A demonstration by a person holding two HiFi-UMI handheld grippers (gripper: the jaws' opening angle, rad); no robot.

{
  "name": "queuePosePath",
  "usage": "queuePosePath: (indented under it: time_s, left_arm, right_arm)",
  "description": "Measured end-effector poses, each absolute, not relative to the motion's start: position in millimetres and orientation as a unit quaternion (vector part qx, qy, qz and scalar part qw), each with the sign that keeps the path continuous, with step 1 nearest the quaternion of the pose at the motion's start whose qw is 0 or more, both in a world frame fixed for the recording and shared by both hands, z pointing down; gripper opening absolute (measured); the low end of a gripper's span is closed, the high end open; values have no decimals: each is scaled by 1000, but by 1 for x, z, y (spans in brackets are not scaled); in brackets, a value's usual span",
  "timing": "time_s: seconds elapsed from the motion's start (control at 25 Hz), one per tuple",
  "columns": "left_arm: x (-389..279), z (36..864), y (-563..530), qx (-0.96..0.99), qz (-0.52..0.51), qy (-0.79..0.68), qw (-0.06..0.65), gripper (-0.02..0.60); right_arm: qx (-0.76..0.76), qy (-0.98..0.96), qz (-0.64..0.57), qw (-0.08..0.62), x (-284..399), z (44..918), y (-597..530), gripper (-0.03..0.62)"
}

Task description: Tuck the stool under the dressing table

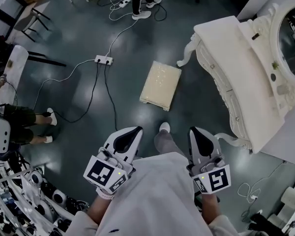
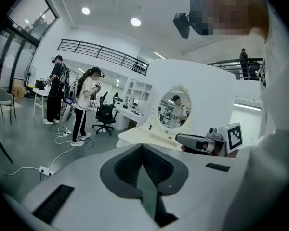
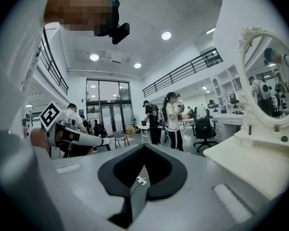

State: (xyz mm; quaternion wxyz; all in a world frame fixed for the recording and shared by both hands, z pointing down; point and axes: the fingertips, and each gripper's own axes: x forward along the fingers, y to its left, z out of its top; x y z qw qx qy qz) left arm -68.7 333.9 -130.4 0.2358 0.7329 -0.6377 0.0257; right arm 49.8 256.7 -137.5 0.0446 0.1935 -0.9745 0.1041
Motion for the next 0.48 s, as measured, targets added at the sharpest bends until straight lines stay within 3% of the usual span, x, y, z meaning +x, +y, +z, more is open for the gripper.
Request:
queuePosePath:
  time_s: [0.48]
  left_arm:
    - [-85, -122, 257, 694, 45, -671, 255, 8]
  right_arm:
    - [160, -977, 130, 49, 31, -122, 167, 11]
